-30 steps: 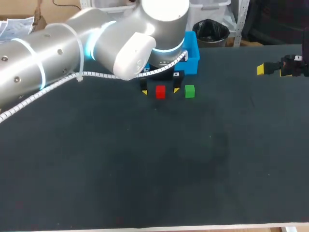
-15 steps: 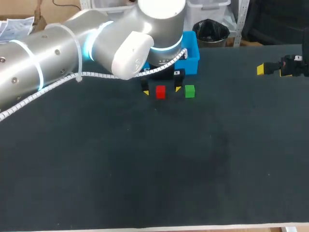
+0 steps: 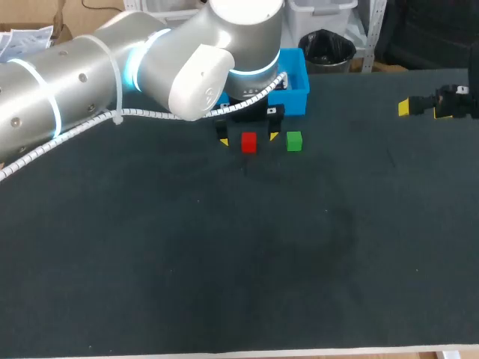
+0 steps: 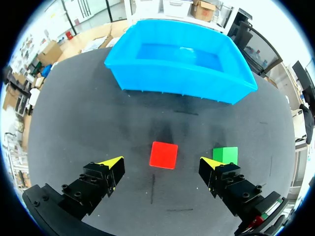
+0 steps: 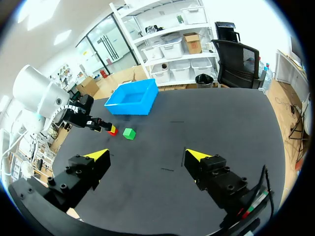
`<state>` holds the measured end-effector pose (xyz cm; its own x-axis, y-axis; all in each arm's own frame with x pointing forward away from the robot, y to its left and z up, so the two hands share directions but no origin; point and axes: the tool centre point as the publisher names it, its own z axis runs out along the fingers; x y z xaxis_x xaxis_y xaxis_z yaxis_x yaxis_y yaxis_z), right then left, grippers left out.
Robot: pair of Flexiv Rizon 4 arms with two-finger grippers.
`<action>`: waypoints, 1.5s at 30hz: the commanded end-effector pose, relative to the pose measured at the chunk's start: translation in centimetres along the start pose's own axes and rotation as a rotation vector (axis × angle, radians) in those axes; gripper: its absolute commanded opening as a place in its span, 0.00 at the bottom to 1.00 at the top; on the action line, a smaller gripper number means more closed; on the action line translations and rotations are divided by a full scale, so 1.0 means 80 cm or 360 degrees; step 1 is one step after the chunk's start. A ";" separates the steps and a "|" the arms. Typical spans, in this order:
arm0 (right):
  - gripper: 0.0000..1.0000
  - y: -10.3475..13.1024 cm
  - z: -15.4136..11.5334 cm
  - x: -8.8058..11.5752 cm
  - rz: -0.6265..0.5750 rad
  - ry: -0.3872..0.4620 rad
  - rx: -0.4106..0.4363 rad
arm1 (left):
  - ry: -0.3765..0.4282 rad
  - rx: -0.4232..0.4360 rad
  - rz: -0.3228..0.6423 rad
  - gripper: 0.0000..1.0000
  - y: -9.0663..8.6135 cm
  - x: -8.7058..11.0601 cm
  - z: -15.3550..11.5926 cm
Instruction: Use the left arm to pick the red cube and place it into the blue plastic box first, then use the right arm to grasp the green cube and put it into the same blue plastic box after the first action is fully finished.
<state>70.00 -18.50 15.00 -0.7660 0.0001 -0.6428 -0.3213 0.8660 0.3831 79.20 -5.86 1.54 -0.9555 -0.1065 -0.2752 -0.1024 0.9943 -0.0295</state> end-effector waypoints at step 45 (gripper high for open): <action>1.00 0.000 0.000 0.000 0.0000 0.0000 0.0000 | 0.0085 -0.0087 0.0127 0.00 0.000 -0.012 0.035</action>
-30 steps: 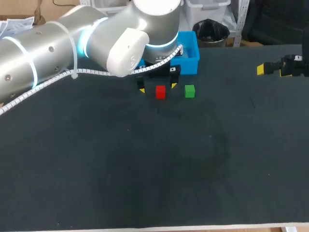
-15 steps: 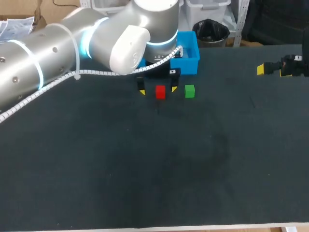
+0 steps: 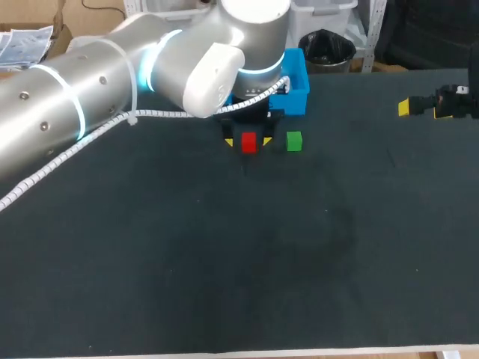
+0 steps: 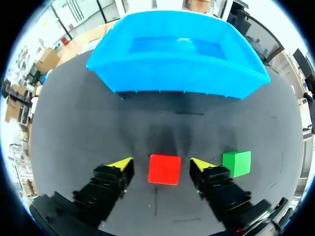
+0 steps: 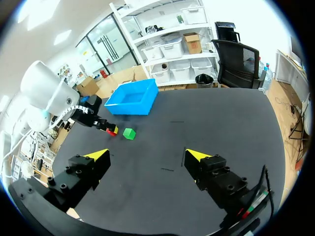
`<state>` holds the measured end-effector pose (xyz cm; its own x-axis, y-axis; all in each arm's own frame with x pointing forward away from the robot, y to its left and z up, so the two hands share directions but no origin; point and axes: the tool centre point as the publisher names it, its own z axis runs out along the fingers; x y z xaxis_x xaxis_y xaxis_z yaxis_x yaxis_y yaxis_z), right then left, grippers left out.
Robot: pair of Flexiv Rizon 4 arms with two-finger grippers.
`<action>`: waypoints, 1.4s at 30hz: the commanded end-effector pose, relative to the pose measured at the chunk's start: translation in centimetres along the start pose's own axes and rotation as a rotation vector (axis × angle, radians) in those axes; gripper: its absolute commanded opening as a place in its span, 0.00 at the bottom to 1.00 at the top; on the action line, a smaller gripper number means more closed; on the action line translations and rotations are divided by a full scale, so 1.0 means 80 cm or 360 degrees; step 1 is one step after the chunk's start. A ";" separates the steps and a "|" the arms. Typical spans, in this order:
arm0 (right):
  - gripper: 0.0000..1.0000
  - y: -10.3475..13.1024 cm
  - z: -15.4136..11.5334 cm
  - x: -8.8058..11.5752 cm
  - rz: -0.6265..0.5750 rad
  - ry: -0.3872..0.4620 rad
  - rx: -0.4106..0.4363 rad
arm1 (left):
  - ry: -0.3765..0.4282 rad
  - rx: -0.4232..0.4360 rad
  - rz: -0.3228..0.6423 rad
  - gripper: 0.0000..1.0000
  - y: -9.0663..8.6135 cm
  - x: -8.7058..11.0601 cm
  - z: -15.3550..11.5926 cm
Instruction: Use the left arm to pick the red cube and place it into the blue plastic box first, then use the right arm to grasp the green cube and put it into the same blue plastic box after the first action is fully finished.
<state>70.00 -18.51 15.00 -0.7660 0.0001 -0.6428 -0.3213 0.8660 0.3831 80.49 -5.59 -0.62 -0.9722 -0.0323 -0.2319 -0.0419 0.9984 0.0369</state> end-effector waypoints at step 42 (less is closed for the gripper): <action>1.00 0.000 0.000 0.000 0.0000 0.0000 0.0000 | -0.0232 0.0123 -0.0195 0.00 0.016 -0.134 -0.130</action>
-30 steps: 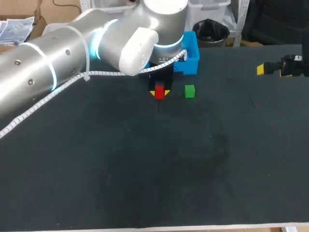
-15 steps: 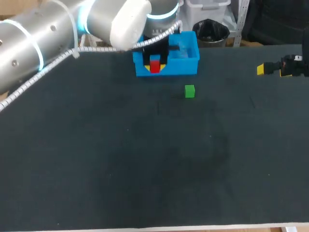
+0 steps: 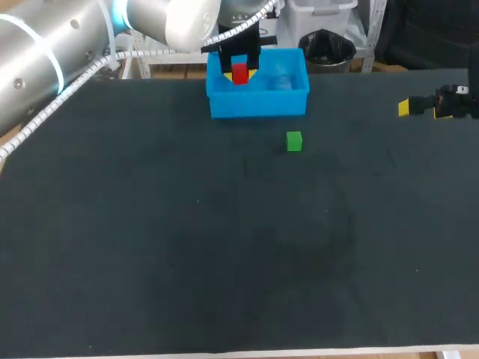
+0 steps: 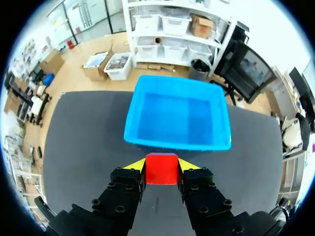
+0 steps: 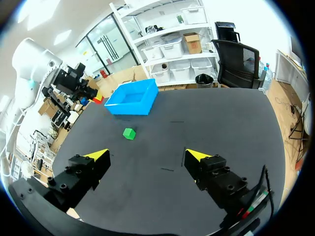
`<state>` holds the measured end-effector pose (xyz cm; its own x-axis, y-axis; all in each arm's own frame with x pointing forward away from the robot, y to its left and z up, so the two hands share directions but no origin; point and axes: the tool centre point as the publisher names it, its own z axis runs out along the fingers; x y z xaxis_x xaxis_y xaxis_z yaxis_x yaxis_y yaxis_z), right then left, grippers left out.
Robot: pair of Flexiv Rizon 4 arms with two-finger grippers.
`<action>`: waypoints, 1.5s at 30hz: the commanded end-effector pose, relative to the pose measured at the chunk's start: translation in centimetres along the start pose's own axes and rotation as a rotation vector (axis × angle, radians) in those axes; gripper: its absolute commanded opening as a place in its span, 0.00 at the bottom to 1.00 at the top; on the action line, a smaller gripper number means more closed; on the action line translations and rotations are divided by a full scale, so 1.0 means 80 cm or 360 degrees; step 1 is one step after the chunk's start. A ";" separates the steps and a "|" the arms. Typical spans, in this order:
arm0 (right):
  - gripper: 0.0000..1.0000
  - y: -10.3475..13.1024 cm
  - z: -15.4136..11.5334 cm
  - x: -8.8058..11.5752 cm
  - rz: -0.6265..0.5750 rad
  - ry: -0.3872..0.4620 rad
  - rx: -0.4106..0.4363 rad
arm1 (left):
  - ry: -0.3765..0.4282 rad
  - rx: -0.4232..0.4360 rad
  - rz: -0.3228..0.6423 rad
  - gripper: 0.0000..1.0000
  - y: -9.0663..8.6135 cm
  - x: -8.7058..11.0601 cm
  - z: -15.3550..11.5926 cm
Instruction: Use the left arm to pick the red cube and place it into the blue plastic box first, then use the right arm to grasp the green cube and put it into the same blue plastic box after the first action is fully finished.
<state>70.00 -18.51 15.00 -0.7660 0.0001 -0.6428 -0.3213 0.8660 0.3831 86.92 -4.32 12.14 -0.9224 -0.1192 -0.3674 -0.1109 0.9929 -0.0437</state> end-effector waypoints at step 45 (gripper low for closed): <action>1.00 0.000 0.000 0.000 0.0000 0.0000 0.0000 | -0.0170 0.0093 -0.0572 1.00 -0.001 -0.102 0.091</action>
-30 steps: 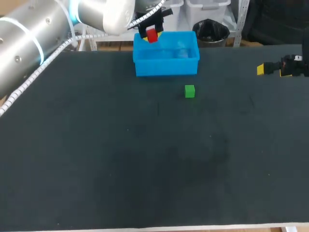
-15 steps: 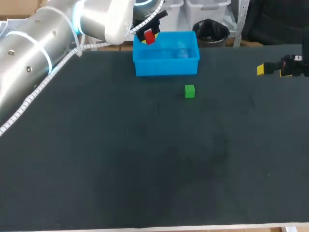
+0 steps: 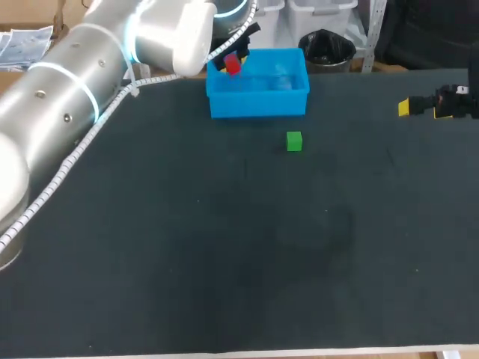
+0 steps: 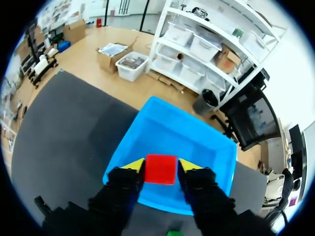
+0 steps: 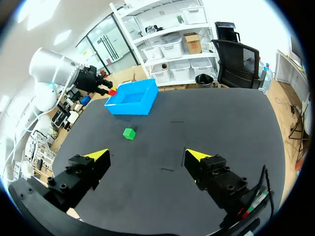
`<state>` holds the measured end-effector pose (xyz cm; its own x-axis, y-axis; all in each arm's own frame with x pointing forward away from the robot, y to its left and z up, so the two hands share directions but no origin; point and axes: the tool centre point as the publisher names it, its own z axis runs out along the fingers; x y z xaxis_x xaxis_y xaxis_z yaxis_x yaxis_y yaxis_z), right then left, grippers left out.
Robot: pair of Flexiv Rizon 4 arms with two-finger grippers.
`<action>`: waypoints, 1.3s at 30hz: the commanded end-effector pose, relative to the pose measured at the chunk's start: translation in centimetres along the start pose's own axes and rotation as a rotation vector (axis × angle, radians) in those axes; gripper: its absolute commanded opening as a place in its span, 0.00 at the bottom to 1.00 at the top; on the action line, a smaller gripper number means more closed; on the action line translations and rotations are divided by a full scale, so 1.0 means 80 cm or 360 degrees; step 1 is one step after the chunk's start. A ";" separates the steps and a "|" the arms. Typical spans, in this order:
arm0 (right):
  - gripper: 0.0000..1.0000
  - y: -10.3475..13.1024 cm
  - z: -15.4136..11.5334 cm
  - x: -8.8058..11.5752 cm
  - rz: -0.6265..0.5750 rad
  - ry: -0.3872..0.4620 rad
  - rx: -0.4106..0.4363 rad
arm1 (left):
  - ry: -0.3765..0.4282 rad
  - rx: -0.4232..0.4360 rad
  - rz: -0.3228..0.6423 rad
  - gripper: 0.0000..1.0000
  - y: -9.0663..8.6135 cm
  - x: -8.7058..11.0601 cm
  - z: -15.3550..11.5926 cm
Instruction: Use the left arm to pick the red cube and place it into the blue plastic box first, then use the right arm to grasp the green cube and put it into the same blue plastic box after the first action is fully finished.
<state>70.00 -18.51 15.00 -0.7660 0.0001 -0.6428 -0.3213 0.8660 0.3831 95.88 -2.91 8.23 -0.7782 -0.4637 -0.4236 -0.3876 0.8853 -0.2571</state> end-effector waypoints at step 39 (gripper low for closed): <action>1.00 0.000 0.000 0.000 0.0000 0.0000 0.0000 | -0.0167 0.0327 0.0518 1.00 0.025 0.029 -0.118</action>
<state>70.00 -18.51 15.00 -0.7660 0.0001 -0.6428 -0.3213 0.8660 0.3831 90.94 -3.08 14.07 -0.8112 -0.1620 -0.5619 -0.0567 0.9781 -0.2001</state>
